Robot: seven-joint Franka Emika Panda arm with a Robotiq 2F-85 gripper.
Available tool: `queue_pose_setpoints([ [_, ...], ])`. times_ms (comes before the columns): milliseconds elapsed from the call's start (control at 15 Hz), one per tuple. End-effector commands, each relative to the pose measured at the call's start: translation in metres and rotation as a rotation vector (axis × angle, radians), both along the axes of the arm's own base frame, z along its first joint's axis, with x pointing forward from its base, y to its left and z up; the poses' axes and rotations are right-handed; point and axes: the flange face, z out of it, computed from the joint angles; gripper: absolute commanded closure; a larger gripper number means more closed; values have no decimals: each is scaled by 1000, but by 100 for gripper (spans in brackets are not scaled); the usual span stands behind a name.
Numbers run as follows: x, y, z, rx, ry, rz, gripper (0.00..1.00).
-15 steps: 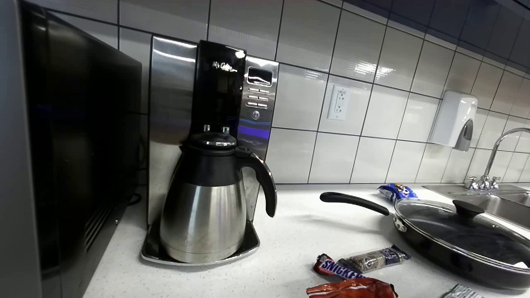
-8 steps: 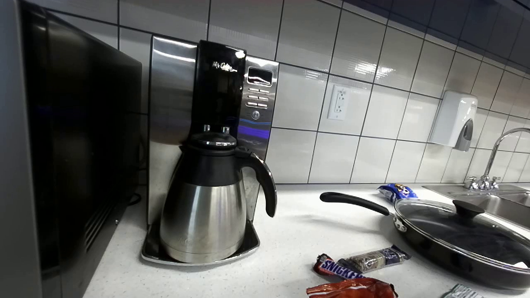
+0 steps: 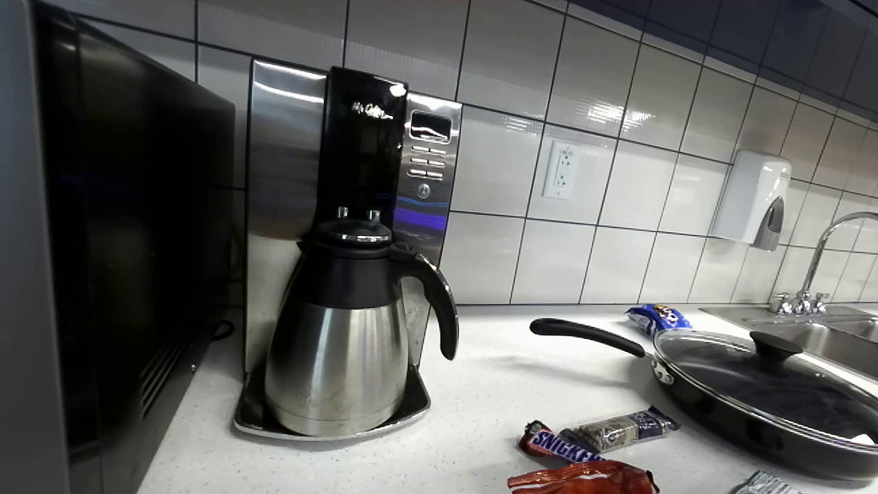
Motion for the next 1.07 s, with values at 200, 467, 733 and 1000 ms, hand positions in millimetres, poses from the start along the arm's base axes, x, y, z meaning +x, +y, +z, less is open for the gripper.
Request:
queue_pose_setpoints([
  [200, 0, 0, 1, 0, 1, 0, 0],
  [467, 0, 0, 1, 0, 1, 0, 0],
  [733, 0, 0, 1, 0, 1, 0, 0],
  [1000, 0, 0, -1, 0, -6, 2, 0],
])
